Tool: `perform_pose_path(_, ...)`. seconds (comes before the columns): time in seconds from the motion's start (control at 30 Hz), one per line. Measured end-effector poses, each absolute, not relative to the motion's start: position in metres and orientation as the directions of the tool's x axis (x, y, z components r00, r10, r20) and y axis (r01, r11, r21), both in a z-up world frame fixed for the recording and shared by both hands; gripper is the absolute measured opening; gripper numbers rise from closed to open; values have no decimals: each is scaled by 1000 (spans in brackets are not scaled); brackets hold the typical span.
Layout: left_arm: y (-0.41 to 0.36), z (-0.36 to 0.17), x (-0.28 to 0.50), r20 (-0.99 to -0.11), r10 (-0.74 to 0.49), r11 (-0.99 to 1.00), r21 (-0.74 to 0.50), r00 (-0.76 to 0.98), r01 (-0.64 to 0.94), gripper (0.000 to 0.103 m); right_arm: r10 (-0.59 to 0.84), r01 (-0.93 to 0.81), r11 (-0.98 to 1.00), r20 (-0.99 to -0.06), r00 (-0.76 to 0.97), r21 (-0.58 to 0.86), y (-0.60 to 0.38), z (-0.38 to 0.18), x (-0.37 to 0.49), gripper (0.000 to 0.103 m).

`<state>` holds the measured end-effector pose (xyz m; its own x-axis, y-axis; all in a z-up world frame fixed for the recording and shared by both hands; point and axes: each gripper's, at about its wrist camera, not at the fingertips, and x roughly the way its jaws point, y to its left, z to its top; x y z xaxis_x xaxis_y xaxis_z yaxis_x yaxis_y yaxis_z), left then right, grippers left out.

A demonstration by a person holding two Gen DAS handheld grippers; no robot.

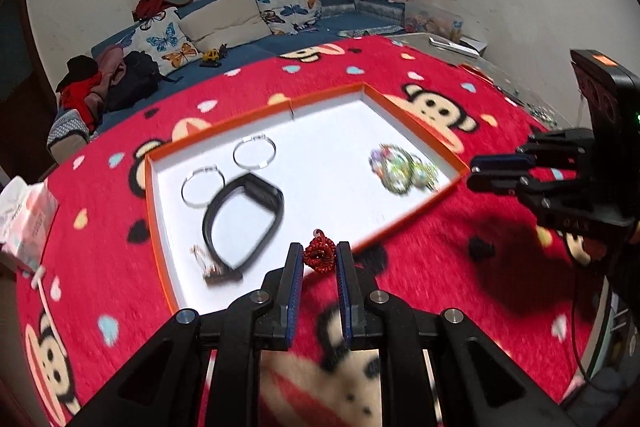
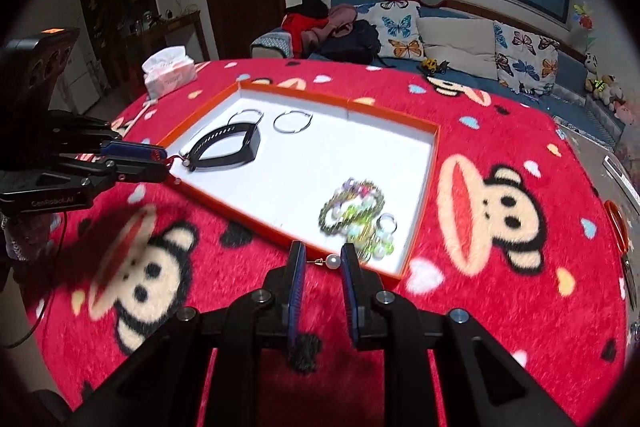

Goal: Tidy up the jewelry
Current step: 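Lower the red earring and pearl stud into the tray and open both tools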

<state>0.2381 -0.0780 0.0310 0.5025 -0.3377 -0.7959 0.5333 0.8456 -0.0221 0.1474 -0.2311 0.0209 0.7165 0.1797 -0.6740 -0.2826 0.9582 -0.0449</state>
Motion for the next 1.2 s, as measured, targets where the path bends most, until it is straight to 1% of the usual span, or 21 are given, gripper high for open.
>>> perform_pose_path(0.27,-94,8,280,-829,-321,848,-36,458,528,18,166,-281,958,-682,713,-61,-233,16,168,21)
perform_pose_path(0.5,-98,-9,291,-847,-310,848,-41,432,528,18,141,-268,960,-699,701,-75,-237,6,176,21)
perform_pose_path(0.73,-99,-15,295,-852,-315,851,-60,417,521,19,144,-265,962,-709,691,-63,-239,2,177,21)
perform_pose_path(0.8,-97,-16,296,-854,-317,854,-68,413,515,24,143,-263,963,-708,692,-63,-238,2,177,21)
perform_pose_path(0.83,-97,-16,296,-854,-315,856,-67,414,512,32,143,-264,962,-708,692,-64,-238,2,177,21)
perform_pose_path(0.87,-96,-16,296,-854,-308,861,-61,420,506,46,141,-263,963,-709,691,-65,-238,2,177,21)
perform_pose_path(0.9,-95,-15,296,-852,-307,862,-60,425,503,51,142,-263,963,-708,692,-63,-238,2,177,21)
perform_pose_path(0.93,-94,-14,294,-847,-311,862,-61,431,503,53,144,-263,963,-708,691,-61,-238,2,177,21)
perform_pose_path(1.2,-89,-8,290,-839,-306,871,-57,449,487,53,138,-247,968,-711,690,-52,-240,0,180,22)
